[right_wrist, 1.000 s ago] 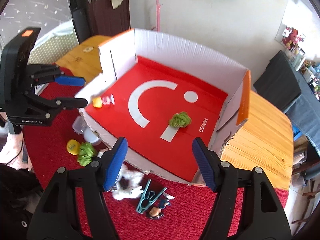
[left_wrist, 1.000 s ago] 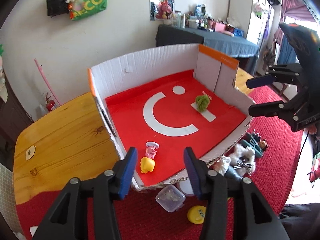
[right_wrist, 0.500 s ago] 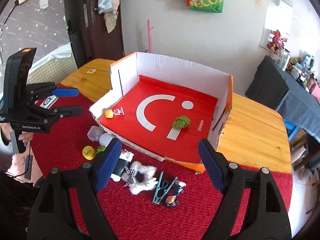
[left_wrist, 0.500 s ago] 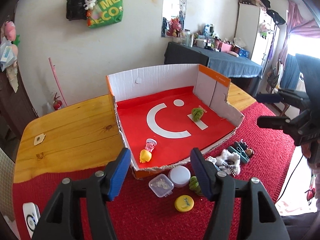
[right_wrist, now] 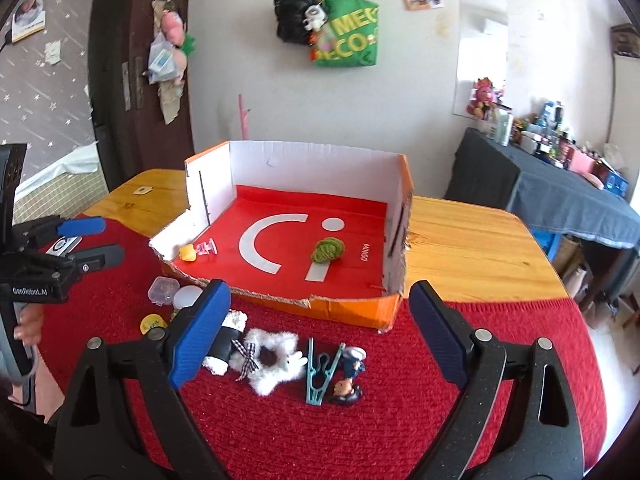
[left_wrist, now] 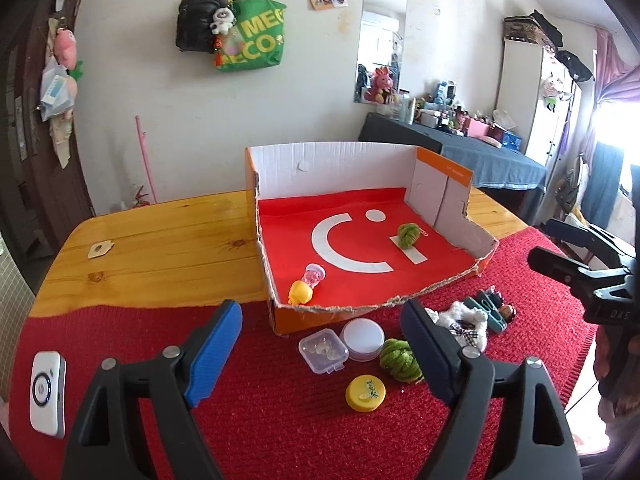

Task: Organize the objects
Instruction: 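Withdraw both tools from the box back toward the remaining items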

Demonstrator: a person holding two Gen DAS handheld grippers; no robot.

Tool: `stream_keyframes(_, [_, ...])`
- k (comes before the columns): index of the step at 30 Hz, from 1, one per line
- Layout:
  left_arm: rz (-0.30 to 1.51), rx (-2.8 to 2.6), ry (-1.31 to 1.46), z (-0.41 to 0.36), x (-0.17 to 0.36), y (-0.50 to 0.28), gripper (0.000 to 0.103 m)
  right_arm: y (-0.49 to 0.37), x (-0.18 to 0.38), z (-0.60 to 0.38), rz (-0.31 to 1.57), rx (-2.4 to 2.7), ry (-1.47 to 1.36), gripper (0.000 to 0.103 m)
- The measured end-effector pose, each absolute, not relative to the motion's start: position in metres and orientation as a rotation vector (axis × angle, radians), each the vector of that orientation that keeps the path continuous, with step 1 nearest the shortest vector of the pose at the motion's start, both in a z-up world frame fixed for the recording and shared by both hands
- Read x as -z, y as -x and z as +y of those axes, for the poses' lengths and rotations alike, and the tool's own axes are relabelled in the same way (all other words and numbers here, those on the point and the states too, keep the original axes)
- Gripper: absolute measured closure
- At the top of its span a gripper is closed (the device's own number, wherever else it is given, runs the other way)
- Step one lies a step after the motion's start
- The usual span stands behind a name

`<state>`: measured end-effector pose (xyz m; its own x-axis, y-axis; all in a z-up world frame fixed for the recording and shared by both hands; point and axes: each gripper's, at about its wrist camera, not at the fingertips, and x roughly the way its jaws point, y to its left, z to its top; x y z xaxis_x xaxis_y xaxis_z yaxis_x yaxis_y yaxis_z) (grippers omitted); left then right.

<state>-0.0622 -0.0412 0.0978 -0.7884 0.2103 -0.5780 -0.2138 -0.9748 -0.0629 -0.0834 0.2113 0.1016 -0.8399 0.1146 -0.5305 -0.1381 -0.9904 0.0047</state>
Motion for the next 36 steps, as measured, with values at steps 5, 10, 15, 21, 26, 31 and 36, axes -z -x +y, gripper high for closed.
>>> stream_keyframes(5, [-0.027,-2.780,0.906,-0.035,-0.084,0.052,0.013,0.077,-0.089,0.211,0.087,-2.855,0.815,0.008])
stream_keyframes(10, [-0.076,-2.797,0.941,-0.033,-0.070,0.049,0.013,0.074,-0.072,0.212,0.112,-2.814,0.836,0.008])
stream_keyframes(15, [-0.118,-2.807,0.976,-0.033,-0.056,0.045,0.011,0.069,-0.053,0.214,0.149,-2.772,0.853,0.008])
stream_keyframes(21, [-0.164,-2.788,1.053,-0.034,-0.041,0.045,0.010,0.068,-0.037,0.221,0.205,-2.724,0.906,0.008])
stream_keyframes(26, [-0.159,-2.785,1.086,-0.033,-0.037,0.047,0.010,0.066,-0.034,0.225,0.209,-2.708,0.913,0.008])
stream_keyframes(31, [-0.168,-2.769,1.121,-0.034,-0.033,0.050,0.010,0.065,-0.033,0.227,0.211,-2.701,0.920,0.008])
stream_keyframes(36, [-0.175,-2.753,1.153,-0.034,-0.032,0.054,0.010,0.066,-0.033,0.229,0.214,-2.690,0.933,0.008])
